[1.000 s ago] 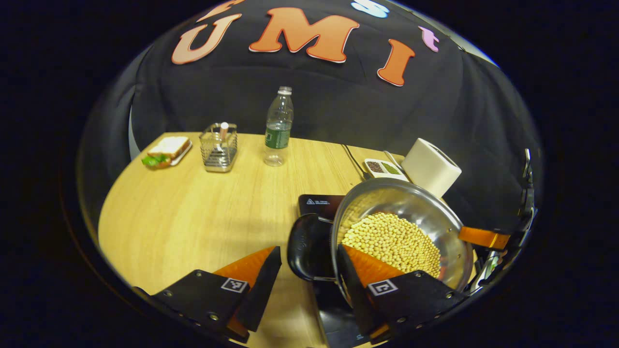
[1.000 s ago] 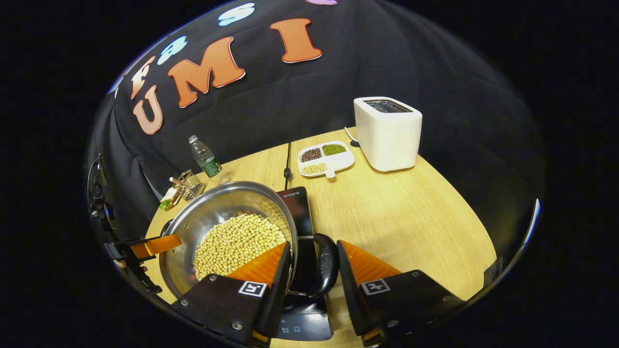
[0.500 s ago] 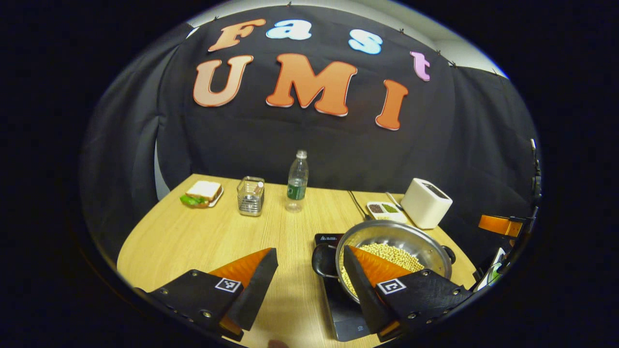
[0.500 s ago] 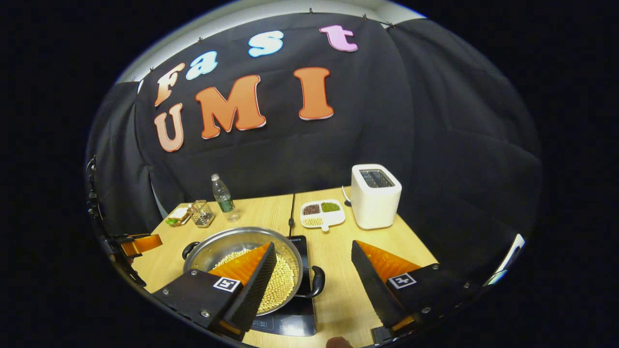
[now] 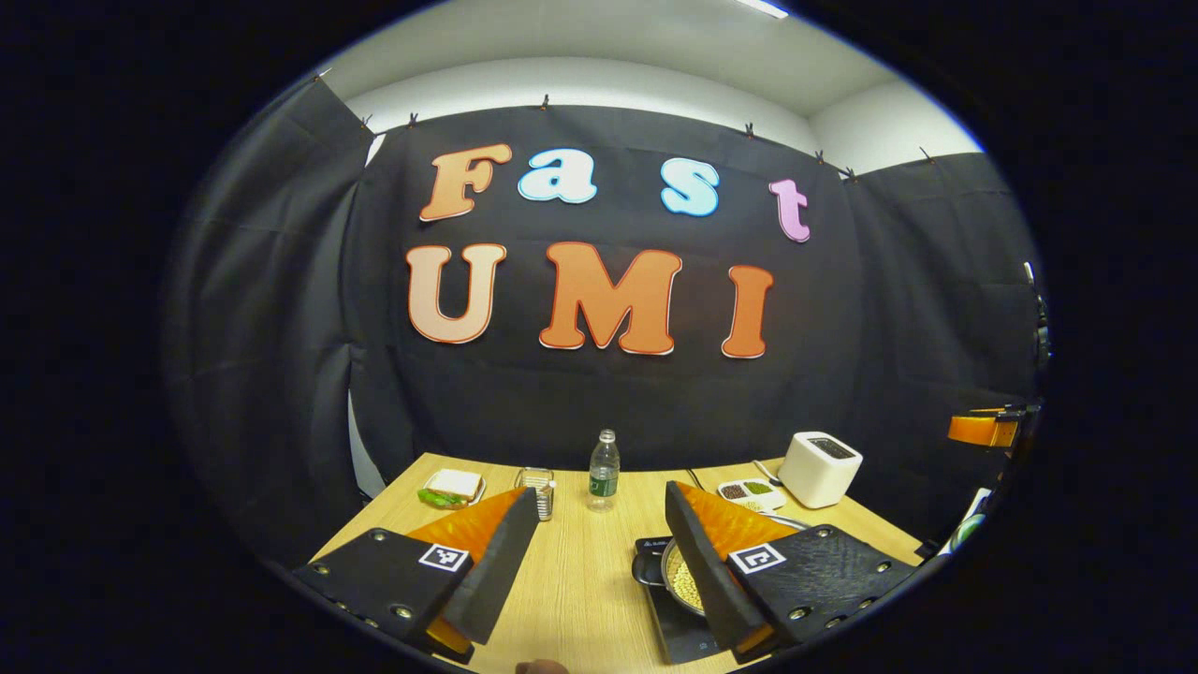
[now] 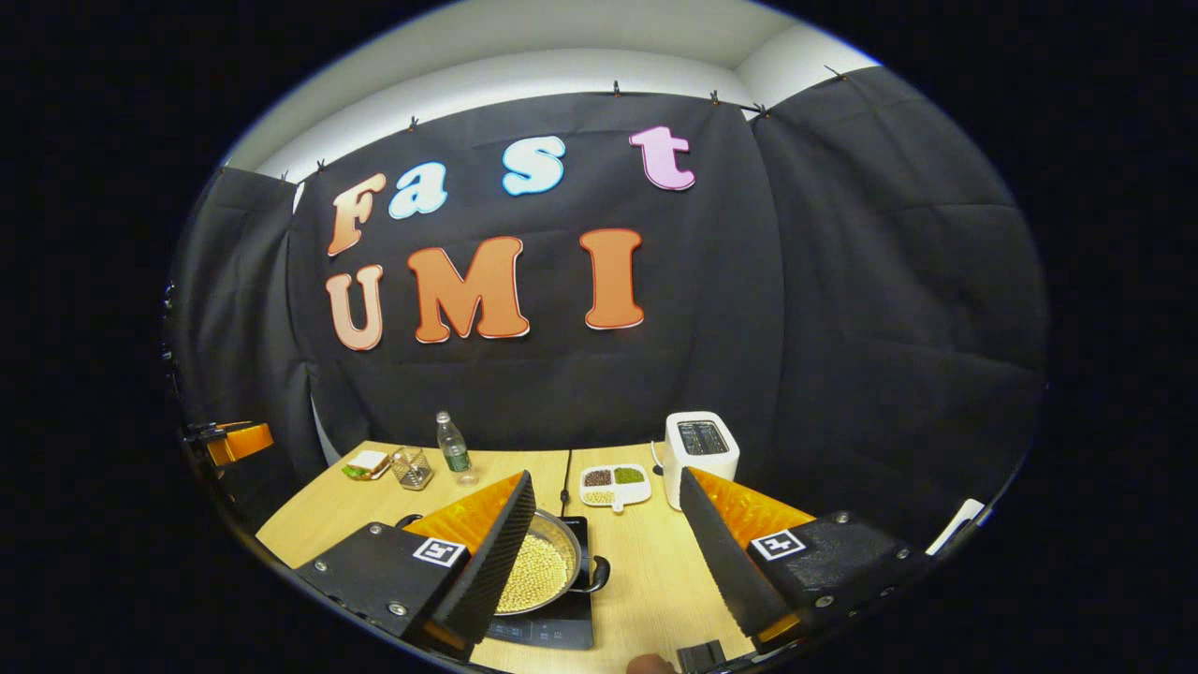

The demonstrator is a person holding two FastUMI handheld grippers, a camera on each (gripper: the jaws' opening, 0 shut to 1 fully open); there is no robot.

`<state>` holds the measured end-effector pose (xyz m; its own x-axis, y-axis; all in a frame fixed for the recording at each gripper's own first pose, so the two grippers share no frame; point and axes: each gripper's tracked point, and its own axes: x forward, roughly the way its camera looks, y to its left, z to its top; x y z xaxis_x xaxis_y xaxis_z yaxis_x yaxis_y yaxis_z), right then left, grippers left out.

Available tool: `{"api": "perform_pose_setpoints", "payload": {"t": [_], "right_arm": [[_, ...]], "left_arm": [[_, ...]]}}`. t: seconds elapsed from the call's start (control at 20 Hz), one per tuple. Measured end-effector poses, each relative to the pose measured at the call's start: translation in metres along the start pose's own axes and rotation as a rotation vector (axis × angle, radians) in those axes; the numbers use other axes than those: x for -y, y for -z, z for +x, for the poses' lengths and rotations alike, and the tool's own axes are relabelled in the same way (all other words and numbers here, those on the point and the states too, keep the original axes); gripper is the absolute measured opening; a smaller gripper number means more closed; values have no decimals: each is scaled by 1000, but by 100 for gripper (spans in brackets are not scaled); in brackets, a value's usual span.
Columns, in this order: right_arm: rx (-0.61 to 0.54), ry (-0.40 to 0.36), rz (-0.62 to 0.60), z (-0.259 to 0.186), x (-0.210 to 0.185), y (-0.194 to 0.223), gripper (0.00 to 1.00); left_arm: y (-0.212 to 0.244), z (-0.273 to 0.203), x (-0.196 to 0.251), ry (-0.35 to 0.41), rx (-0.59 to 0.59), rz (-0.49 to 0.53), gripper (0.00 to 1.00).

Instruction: First push the handle of the pot to place it horizontally, then grasp the pot with both hands and set it on the induction cooktop.

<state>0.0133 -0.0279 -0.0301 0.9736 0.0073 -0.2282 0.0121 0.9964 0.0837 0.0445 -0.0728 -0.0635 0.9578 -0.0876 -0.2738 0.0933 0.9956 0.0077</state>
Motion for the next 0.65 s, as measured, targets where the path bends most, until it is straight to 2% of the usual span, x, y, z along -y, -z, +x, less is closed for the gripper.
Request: {"api": "perform_pose_setpoints", "payload": {"t": [0.15, 0.25, 0.3, 0.35, 0.45, 0.5, 0.55, 0.6, 0.65], "right_arm": [[59, 0, -20, -23, 2, -26, 95], [77, -35, -3, -37, -5, -36, 95], [81, -47, 12, -42, -6, -39, 100], [83, -59, 22, -47, -6, -43, 100], [104, -54, 31, -51, -3, -52, 100], [119, -39, 23, -52, 2, -55, 95], [133, -26, 14, -53, 5, -58, 95], [140, -20, 11, -55, 7, -59, 100], [138, -26, 13, -56, 5, -57, 95]], "left_arm": [[-42, -24, -21, -25, 94, -4, 86], [-65, -41, -40, -81, 154, 14, 85], [-73, -52, -51, -121, 173, 20, 85], [-80, -60, -61, -148, 185, 25, 84], [-87, -72, -66, -162, 195, 30, 84], [-89, -75, -66, -158, 194, 30, 84], [-90, -78, -67, -149, 196, 31, 84], [-91, -81, -68, -146, 201, 30, 84], [-90, -83, -69, -144, 203, 27, 84]]}}
